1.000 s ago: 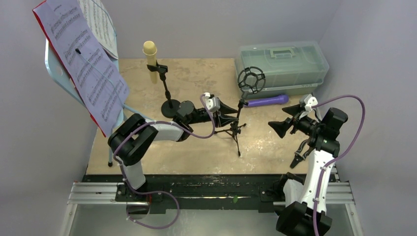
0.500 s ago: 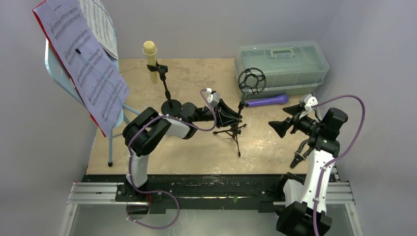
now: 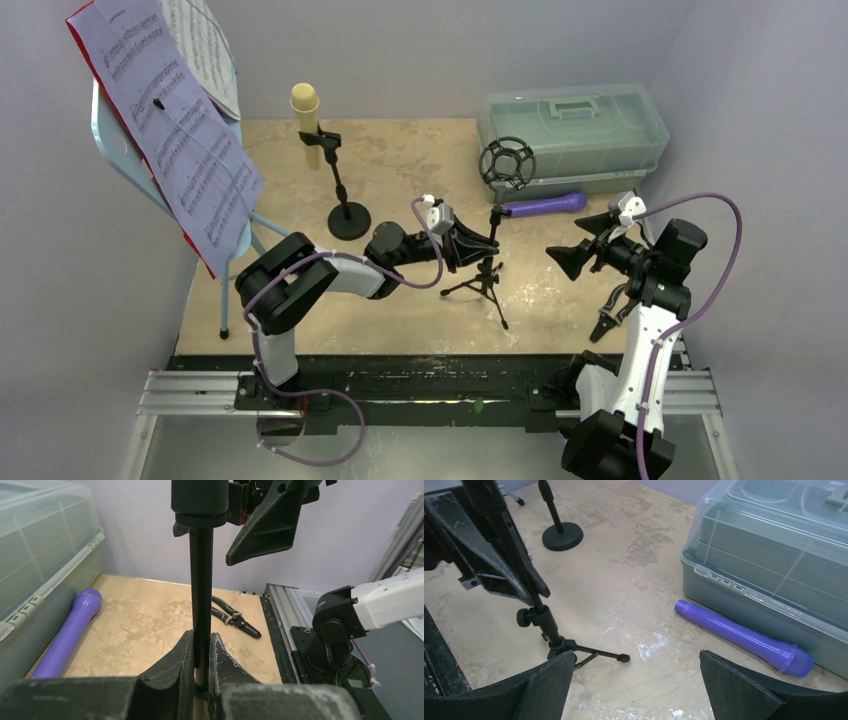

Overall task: Pack up the instrument practice props
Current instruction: Adjust the microphone stand at the center of the board.

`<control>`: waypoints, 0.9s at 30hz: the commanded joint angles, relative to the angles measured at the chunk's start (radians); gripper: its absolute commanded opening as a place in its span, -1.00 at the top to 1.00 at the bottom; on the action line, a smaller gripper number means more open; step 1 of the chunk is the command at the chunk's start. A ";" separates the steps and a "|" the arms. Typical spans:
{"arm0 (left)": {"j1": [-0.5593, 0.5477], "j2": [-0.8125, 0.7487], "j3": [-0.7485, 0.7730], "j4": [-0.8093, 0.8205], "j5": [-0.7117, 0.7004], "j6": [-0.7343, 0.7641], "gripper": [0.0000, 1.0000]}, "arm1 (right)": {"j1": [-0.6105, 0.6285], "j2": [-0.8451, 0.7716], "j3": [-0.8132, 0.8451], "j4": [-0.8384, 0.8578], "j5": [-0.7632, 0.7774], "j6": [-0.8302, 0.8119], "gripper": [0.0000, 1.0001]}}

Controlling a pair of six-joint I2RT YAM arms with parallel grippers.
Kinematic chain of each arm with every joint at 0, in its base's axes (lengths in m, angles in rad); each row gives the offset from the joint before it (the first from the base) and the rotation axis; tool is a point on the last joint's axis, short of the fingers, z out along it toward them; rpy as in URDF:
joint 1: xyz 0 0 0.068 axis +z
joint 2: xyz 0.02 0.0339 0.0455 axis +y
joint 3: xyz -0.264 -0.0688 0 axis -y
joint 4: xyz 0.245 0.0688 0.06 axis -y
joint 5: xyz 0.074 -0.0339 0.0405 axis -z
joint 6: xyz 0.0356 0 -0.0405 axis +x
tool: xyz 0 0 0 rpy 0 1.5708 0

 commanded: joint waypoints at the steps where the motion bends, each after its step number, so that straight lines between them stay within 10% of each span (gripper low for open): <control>1: -0.096 -0.182 -0.055 -0.095 -0.337 0.249 1.00 | -0.002 -0.003 0.021 -0.004 0.005 -0.014 -0.98; 8: -0.275 -0.278 -0.020 -0.305 -1.142 0.317 1.00 | -0.002 0.009 0.028 -0.016 0.005 -0.017 -0.98; 15: -0.365 -0.176 0.123 -0.345 -1.643 0.311 1.00 | -0.001 0.019 0.029 -0.019 -0.001 -0.017 -0.98; 24: -0.458 0.149 0.235 0.343 -1.822 0.918 1.00 | 0.001 0.027 0.027 -0.019 -0.003 -0.018 -0.98; 27: -0.476 0.208 0.264 0.355 -1.823 0.969 1.00 | 0.001 0.026 0.027 -0.020 -0.003 -0.020 -0.98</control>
